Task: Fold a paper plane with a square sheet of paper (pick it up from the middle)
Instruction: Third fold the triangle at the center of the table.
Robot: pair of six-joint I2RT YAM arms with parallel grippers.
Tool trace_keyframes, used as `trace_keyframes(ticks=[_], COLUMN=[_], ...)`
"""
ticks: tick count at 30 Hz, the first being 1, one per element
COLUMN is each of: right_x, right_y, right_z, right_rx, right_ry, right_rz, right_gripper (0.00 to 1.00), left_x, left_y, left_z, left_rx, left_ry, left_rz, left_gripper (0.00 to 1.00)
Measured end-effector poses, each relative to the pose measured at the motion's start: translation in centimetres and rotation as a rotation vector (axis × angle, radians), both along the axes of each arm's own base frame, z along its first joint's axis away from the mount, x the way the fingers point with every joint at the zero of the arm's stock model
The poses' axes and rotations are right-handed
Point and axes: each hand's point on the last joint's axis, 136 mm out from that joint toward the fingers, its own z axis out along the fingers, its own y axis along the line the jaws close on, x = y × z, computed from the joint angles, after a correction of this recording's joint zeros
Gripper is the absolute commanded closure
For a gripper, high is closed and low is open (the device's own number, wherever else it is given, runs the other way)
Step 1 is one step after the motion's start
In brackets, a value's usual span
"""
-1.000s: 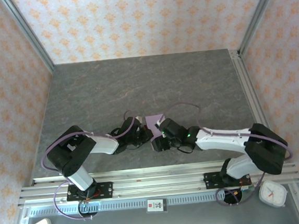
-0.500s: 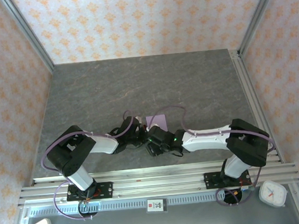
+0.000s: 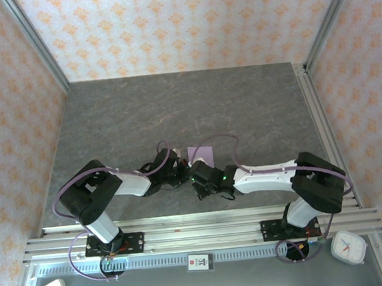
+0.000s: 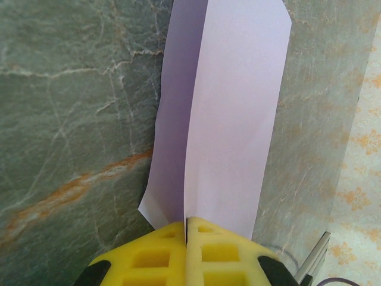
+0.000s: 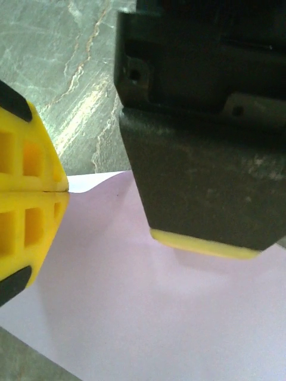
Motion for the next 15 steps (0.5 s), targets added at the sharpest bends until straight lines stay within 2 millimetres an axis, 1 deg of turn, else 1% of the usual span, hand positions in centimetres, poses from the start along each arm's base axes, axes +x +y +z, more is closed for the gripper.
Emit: trace_keyframes(ticks=[2, 4, 6, 7, 8, 12, 15], right_x=[0.0, 0.1, 0.4, 0.6, 0.7, 1.0, 0.7], right_y=[0.0, -0.1, -0.2, -0.3, -0.3, -0.4, -0.1], right_z=[0.2, 0.2, 0.4, 0.5, 0.5, 0.6, 0.6], right_rx=[0.003, 0.003, 0.007, 0.011, 0.014, 0.034, 0.049], right_ry=[-0.002, -0.004, -0.004, -0.002, 0.001, 0.025, 0.044], right_rz=[0.001, 0.005, 0.005, 0.006, 0.008, 0.026, 0.052], right_gripper=[1.0, 1.0, 1.0, 1.0, 1.0, 1.0, 1.0], left_x=[0.1, 0.3, 0.4, 0.5, 0.6, 1.6, 2.9], left_y=[0.1, 0.2, 0.7, 1.1, 1.4, 2.6, 2.9], left_z=[0.0, -0.1, 0.1, 0.2, 0.5, 2.5, 4.4], left_rx=[0.006, 0.022, 0.042, 0.055, 0.062, 0.102, 0.121], left_ry=[-0.002, -0.006, -0.013, -0.021, -0.028, -0.085, -0.14], left_rz=[-0.003, -0.008, -0.009, -0.008, -0.007, 0.004, 0.006], left_gripper=[0.99, 0.84, 0.71, 0.65, 0.61, 0.59, 0.61])
